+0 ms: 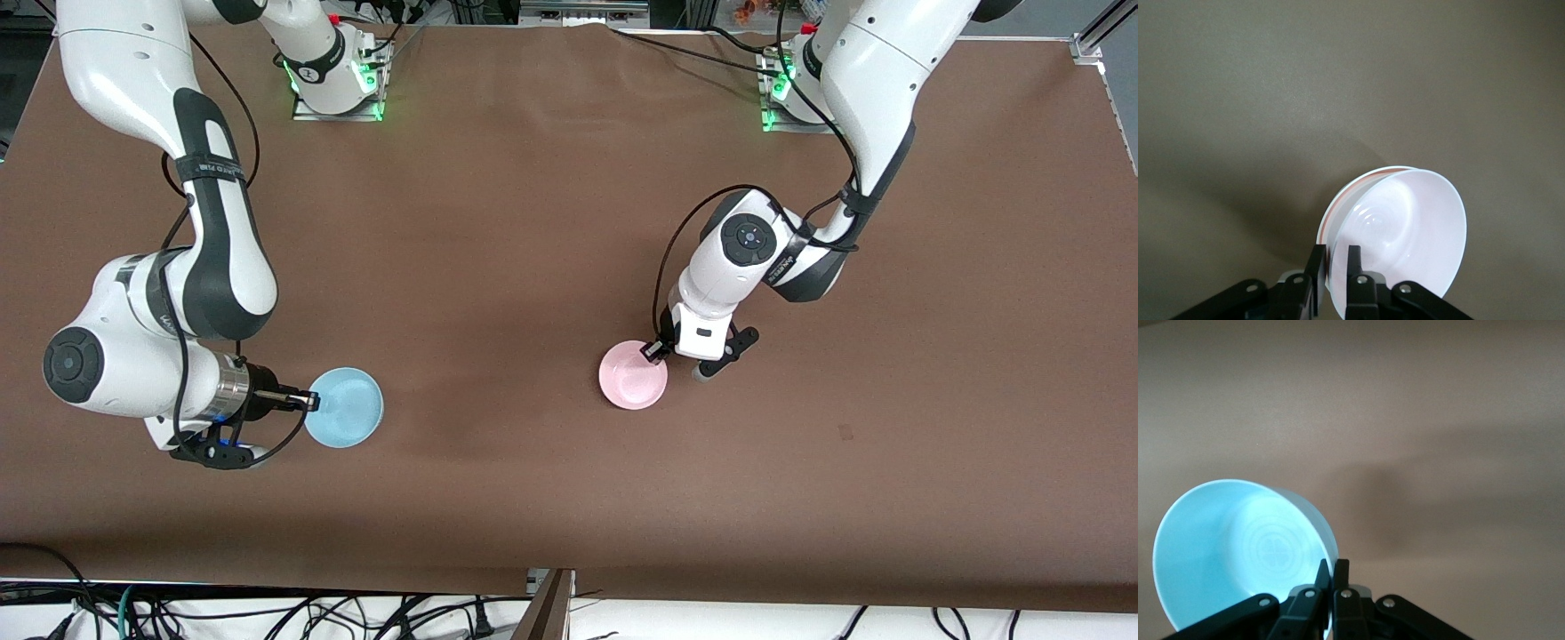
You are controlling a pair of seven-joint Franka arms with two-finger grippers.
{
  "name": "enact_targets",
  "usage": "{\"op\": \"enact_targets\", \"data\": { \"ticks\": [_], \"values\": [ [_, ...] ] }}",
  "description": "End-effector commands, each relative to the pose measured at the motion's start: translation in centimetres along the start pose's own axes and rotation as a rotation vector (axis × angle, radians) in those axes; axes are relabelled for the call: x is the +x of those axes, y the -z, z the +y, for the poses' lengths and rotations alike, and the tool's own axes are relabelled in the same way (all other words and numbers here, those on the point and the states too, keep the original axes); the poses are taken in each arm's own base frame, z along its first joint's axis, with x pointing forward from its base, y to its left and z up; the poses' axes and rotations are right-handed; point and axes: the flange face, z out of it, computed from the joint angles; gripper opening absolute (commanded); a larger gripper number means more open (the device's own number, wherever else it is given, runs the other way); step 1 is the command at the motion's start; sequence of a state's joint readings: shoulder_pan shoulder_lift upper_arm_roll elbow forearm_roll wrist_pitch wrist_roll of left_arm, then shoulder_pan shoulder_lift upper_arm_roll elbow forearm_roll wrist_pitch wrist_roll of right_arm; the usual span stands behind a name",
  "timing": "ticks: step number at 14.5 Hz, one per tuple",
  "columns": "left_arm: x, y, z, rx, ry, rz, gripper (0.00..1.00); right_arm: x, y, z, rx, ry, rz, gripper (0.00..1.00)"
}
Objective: Stack pink and blue bowls on white bowl
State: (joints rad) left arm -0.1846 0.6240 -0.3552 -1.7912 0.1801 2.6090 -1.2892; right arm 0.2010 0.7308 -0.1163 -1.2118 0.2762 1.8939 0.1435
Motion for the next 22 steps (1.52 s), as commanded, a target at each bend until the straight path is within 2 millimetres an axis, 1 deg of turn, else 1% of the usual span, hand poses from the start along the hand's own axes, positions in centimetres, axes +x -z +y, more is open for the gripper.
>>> {"op": "enact_targets", "data": {
  "ticks": [1,5,6,7,9,10,11,13,14,15,16,17,18,21,22],
  "values": [
    [0.7,1.0,1.4,-0.026,0.007,0.030,0.20,0.2,0.2,-0.8,0.016,-0.020,0.006,0.00],
    [1.0,1.7,2.1,-0.045,0.027,0.038,0.20,0.1,0.1,-1.4,0.015,-0.021,0.006,0.00],
    [1.1,1.7,2.0,-0.045,0.029,0.038,0.20,0.1,0.1,-1.5,0.017,-0.037,0.005,0.00],
    [1.0,1.8,2.1,-0.046,0.034,0.038,0.20,-0.1,-0.1,-2.0,0.016,-0.065,0.004,0.00],
    [0.9,1.3,1.9,-0.039,0.037,0.036,0.20,-0.6,-0.7,-4.7,0.021,-0.109,0.018,0.00],
    [0.8,0.5,1.7,-0.028,0.029,0.033,0.20,-0.9,-1.2,-6.1,0.023,-0.140,0.029,0.00],
    [0.3,-0.1,1.7,-0.020,0.020,0.034,0.20,-1.3,-1.5,-7.9,0.029,-0.175,0.046,0.00],
    [0.4,-0.6,1.5,-0.012,0.028,0.039,0.20,-2.3,-2.8,-11.7,0.066,-0.245,0.063,0.00],
    [0.0,-0.7,1.6,-0.010,0.021,0.039,0.20,-2.8,-3.5,-13.7,0.097,-0.287,0.069,0.00],
    [0.2,-1.1,1.4,-0.003,0.025,0.045,0.20,-3.3,-3.9,-15.3,0.130,-0.330,0.071,0.00],
    [-0.2,-1.3,1.7,-0.003,0.018,0.047,0.20,-3.6,-4.2,-16.6,0.156,-0.367,0.081,0.00],
    [0.1,-1.6,1.6,0.004,0.022,0.054,0.20,-3.9,-4.4,-17.5,0.170,-0.385,0.089,0.00],
    [-0.2,-1.6,1.9,0.000,0.024,0.058,0.20,-4.1,-4.5,-18.1,0.175,-0.391,0.093,0.00],
    [-0.1,-1.4,2.1,-0.004,0.031,0.060,0.20,-4.6,-4.4,-19.1,0.185,-0.403,0.097,0.00],
    [0.0,-1.3,2.2,-0.007,0.031,0.061,0.20,-4.3,-4.2,-18.7,0.183,-0.404,0.097,0.00]
  ]
}}
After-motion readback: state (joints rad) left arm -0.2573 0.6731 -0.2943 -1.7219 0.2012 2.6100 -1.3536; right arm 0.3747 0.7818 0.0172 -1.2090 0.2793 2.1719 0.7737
